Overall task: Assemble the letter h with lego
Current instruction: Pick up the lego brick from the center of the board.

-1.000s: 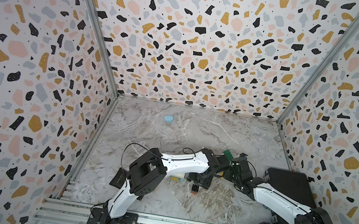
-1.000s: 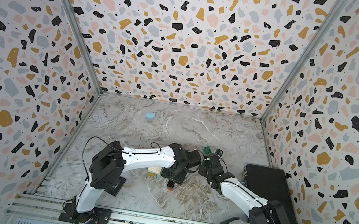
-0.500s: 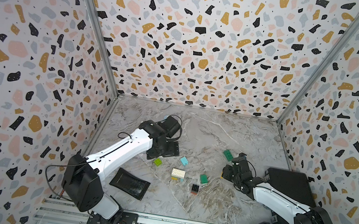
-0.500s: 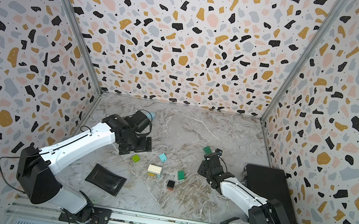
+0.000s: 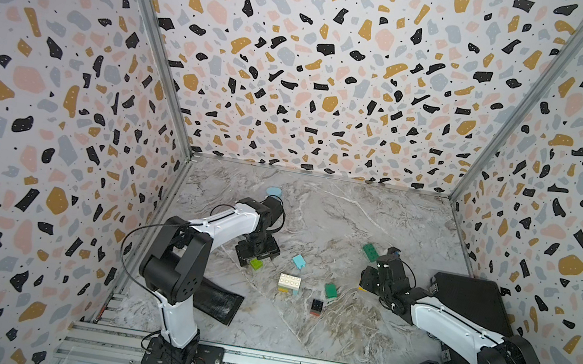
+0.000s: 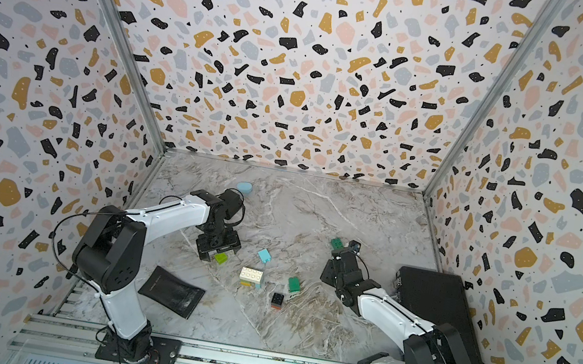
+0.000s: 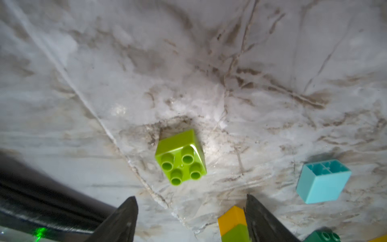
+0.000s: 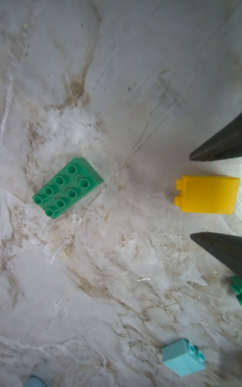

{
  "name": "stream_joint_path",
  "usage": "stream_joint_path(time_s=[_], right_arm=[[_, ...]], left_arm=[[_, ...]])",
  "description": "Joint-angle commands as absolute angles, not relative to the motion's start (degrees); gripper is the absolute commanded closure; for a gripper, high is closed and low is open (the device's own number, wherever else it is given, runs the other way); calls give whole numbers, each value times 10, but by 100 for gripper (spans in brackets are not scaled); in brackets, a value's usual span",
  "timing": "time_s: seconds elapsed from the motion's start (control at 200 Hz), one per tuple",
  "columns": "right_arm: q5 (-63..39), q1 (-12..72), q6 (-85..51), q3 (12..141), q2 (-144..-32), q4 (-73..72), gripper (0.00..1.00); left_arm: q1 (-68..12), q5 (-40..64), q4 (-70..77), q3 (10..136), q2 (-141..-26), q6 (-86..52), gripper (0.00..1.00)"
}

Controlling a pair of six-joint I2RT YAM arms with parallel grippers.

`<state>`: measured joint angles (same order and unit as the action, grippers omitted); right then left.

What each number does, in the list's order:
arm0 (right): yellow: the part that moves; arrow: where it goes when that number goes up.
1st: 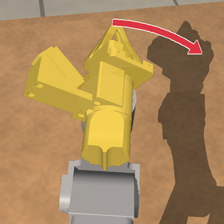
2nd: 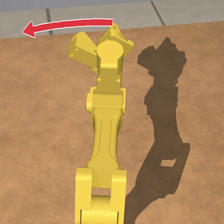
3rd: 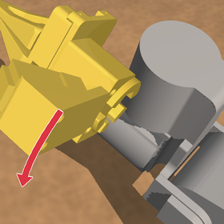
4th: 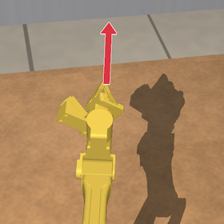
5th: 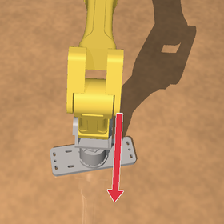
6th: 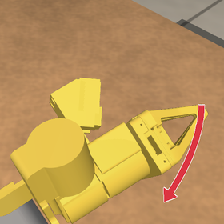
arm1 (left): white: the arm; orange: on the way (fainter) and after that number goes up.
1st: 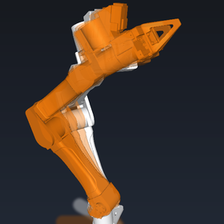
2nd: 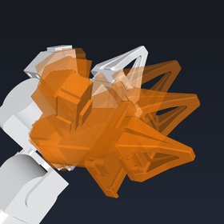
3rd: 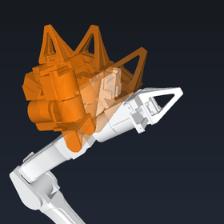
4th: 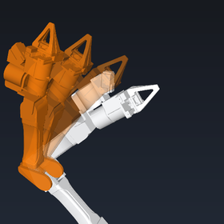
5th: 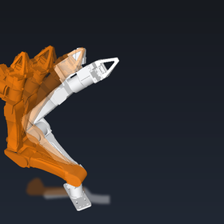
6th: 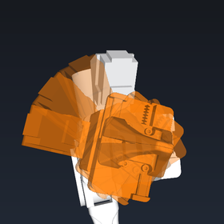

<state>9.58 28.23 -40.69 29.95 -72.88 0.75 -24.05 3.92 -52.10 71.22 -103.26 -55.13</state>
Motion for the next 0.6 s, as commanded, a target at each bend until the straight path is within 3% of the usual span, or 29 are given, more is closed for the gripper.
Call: stream_joint_path(time_s=[0.0, 0.34, 0.596], right_arm=[[95, 280, -401, 302, -727, 7, 44], [97, 281, -400, 302, -727, 8, 44], [97, 280, -399, 302, -730, 7, 44]], left_arm=[[-236, 28, -506, 718, -1038, -578, 23], [-235, 39, -467, 695, -1065, -593, 34], [-230, 44, -448, 675, -1061, -586, 60]])
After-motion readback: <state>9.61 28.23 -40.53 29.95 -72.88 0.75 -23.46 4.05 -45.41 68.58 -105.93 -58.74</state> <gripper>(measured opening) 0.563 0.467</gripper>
